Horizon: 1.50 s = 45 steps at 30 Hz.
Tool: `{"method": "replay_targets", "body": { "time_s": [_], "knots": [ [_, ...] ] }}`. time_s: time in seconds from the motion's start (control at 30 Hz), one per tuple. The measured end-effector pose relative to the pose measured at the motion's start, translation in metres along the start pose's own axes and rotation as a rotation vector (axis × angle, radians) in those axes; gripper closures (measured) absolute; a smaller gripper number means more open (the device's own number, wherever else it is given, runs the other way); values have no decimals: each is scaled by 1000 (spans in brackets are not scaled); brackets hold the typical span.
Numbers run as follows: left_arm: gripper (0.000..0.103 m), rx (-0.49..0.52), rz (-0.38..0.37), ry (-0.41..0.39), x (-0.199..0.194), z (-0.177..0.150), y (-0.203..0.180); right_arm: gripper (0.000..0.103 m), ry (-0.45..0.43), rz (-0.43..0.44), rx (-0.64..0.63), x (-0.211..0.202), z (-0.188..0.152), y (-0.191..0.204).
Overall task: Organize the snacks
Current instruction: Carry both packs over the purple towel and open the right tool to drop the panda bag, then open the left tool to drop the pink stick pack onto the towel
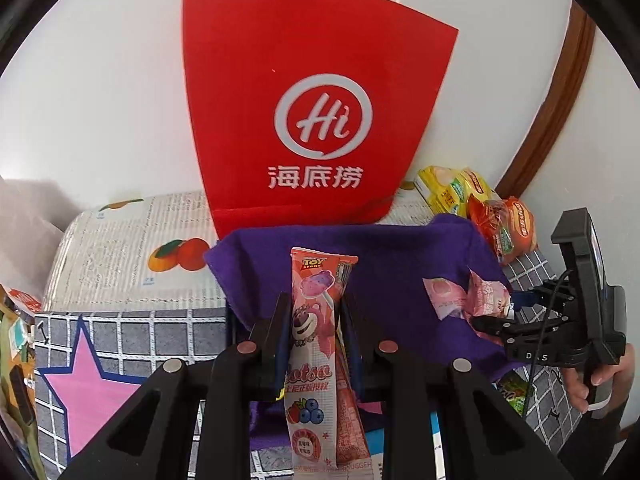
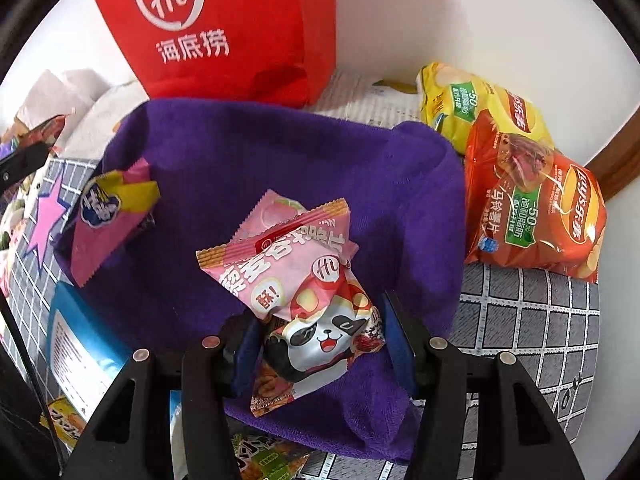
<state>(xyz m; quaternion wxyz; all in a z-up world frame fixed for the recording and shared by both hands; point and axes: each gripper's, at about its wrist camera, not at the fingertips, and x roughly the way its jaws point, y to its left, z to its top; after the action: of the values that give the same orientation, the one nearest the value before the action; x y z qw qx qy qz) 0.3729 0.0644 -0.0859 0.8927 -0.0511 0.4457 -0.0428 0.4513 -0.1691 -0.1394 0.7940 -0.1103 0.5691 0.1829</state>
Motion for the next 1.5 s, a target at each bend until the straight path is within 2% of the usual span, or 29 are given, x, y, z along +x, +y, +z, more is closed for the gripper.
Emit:
{"method": "replay_targets", "body": {
  "time_s": [0.2,0.3,0.43,0.57,0.73,0.87,1.0,1.5],
  "knots": [
    [80,6,-31,27,6,-2,-6,47,33,-14,-36,7,-2,7],
    [80,13,-65,40,8,-4,-12,47,42,-50,-63,12,-1,16],
    [80,29,-96,53,11,-7,-21,41,22,-91,-73,11,0,24],
    [80,39,-145,74,15,-11,-29,39,1,-102,-80,2,1,27],
    [80,48,-152,112,28,-16,-35,39,-56,-77,-27,-18,4,22],
    [80,26,-172,159,40,-19,-34,39,-98,-67,9,-34,2,16],
    [80,-4,-165,174,49,-19,-30,39,-120,-60,22,-46,1,9],
    [80,-85,-192,108,63,-19,-29,39,-138,-62,10,-48,3,5]
  ]
}}
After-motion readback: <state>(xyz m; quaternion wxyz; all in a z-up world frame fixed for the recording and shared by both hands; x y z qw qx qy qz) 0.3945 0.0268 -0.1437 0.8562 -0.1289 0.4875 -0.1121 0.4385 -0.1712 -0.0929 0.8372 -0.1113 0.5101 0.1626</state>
